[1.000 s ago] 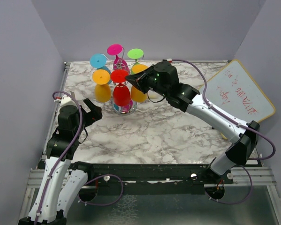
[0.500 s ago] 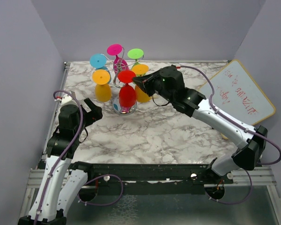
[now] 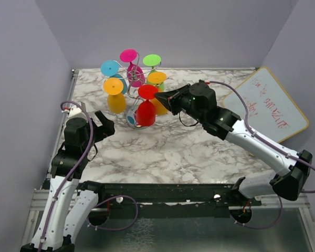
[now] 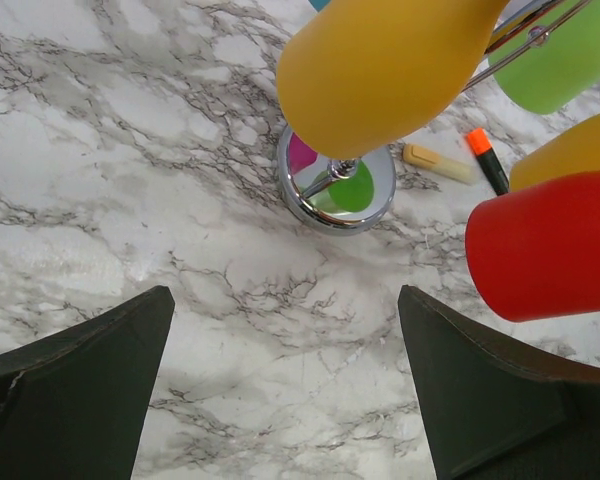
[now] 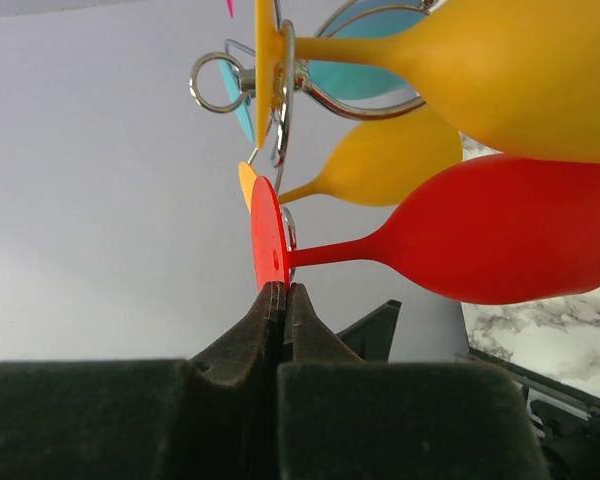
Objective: Take the wine glass off the wine glass rack
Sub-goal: Pick up the wine glass from the wine rack, then place the wine glass at the center of the board.
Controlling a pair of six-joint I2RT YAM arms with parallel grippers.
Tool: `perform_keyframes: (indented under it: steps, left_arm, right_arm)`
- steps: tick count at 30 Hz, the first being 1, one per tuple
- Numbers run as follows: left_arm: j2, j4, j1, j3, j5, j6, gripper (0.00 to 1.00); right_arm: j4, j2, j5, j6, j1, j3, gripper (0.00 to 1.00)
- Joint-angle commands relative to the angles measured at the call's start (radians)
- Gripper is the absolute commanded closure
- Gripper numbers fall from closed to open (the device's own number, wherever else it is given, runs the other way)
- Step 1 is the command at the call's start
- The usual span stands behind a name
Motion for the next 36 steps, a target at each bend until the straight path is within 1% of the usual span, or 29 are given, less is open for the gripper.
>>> perform_keyframes:
  steps: [1, 4, 8, 11, 16, 19, 22, 25, 26, 29, 32, 34, 36]
  left_arm:
    - [-0.014, -0.061, 0.001, 0.063, 0.038, 0.060, 0.04]
    - [-0.023, -0.064, 0.001, 0.060, 0.096, 0.023, 0.04]
    - [-0.022, -0.068, 0.001, 0.071, 0.215, -0.005, 0.04]
    - [-0.030, -0.068, 0.001, 0.085, 0.296, 0.001, 0.04]
    - [-0.035, -0.062, 0.001, 0.096, 0.500, 0.007, 0.04]
    - [-0.047, -0.029, 0.001, 0.058, 0.652, -0.002, 0.05]
    - [-0.068, 0.073, 0.001, -0.004, 0.803, -0.073, 0.06]
    - [-0.086, 0.243, 0.001, -0.092, 0.950, -0.186, 0.10]
    - [-0.089, 0.290, 0.001, -0.120, 0.981, -0.218, 0.12]
    - [-0.120, 0.336, -0.001, -0.167, 0.992, -0.229, 0.18]
    - [-0.151, 0.397, -0.015, -0.220, 0.996, -0.258, 0.22]
    - [-0.170, 0.489, -0.017, -0.268, 1.003, -0.320, 0.26]
    - [-0.177, 0.615, -0.018, -0.319, 1.018, -0.389, 0.27]
  right_arm:
    - [0.044, -0.055, -0.073, -0.005, 0.003, -0.058, 1.00]
    - [0.055, -0.076, -0.107, -0.022, 0.003, -0.093, 0.99]
    - [0.041, -0.116, -0.157, -0.066, 0.003, -0.131, 0.99]
    - [0.055, -0.174, -0.179, -0.116, 0.003, -0.212, 1.00]
    - [0.089, -0.295, -0.174, -0.240, 0.003, -0.381, 0.99]
    - [0.148, -0.357, -0.179, -0.340, 0.003, -0.471, 1.00]
    - [0.186, -0.403, -0.225, -0.453, 0.003, -0.531, 0.99]
    - [0.201, -0.435, -0.257, -0.558, 0.003, -0.562, 1.00]
    - [0.242, -0.442, -0.289, -0.609, 0.003, -0.570, 1.00]
    - [0.273, -0.447, -0.360, -0.703, 0.003, -0.574, 1.00]
    - [0.301, -0.435, -0.430, -0.769, 0.003, -0.580, 1.00]
    - [0.345, -0.425, -0.475, -0.788, 0.003, -0.597, 1.00]
    - [0.393, -0.411, -0.533, -0.796, 0.002, -0.599, 1.00]
